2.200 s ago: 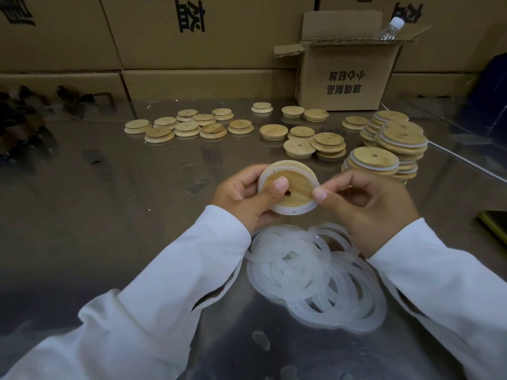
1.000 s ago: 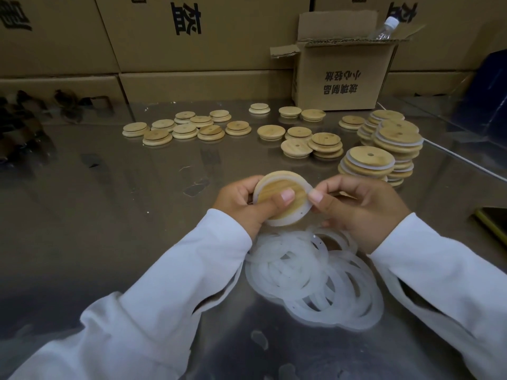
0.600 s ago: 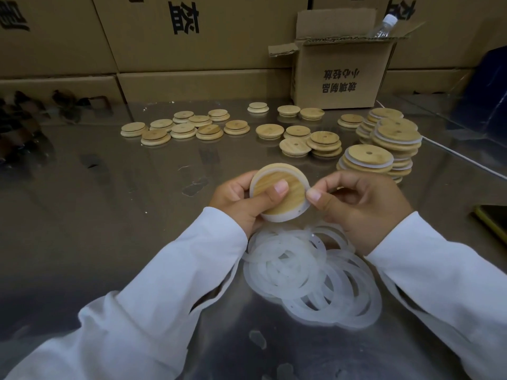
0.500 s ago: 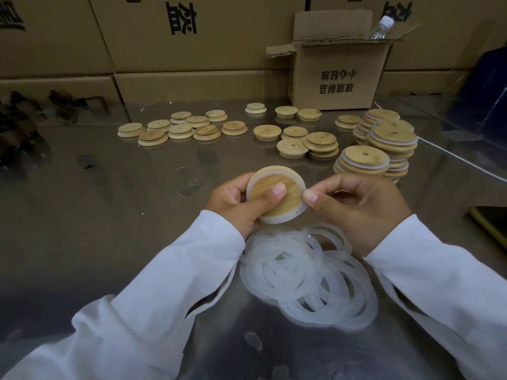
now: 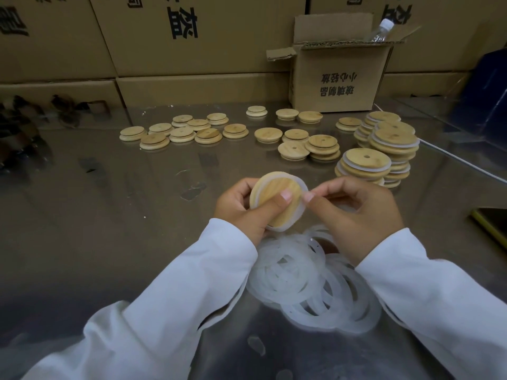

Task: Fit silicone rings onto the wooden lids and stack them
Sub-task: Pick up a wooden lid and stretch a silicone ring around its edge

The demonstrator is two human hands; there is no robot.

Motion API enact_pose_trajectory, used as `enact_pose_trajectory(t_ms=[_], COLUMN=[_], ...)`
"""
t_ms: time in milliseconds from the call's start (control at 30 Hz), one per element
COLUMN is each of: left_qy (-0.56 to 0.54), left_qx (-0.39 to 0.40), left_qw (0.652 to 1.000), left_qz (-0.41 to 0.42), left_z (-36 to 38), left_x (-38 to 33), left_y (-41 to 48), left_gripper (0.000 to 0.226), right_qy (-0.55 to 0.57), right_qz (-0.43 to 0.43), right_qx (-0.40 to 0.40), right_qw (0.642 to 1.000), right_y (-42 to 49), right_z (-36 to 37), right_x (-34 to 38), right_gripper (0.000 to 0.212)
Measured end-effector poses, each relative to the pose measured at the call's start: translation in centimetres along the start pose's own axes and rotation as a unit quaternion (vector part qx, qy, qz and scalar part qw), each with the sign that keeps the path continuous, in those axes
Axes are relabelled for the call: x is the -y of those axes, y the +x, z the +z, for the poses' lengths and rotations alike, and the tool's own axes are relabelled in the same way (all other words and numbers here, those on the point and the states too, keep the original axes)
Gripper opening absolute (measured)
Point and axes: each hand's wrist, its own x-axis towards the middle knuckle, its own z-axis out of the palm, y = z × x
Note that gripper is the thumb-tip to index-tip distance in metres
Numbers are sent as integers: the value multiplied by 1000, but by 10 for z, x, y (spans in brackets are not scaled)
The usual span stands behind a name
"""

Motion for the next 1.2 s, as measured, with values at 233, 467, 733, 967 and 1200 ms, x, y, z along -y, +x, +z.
enact_pose_trajectory(t_ms=[233, 467, 733, 967, 1200], left_qy=[52, 30, -15, -25, 0], left_qx=[21, 36, 55, 3, 19], left_qw=[998, 998, 998, 1000, 1000], left_qz=[20, 33, 21, 2, 5], left_z=[-4, -5, -8, -5, -4], left_x=[-2, -6, -6, -1, 0], left_y=[0, 0, 4, 3, 4], left_gripper=[14, 14, 29, 19, 26], right_qy=[-96, -127, -82, -5, -39], right_qz=[-27, -42, -53, -19, -18], right_qx=[12, 25, 15, 20, 7], right_qw=[995, 991, 995, 1000, 999], right_y=[1, 4, 6, -1, 1], right_z=[-3, -5, -8, 1, -1], right_x=[-1, 0, 3, 1, -1], right_gripper=[20, 24, 18, 6, 10])
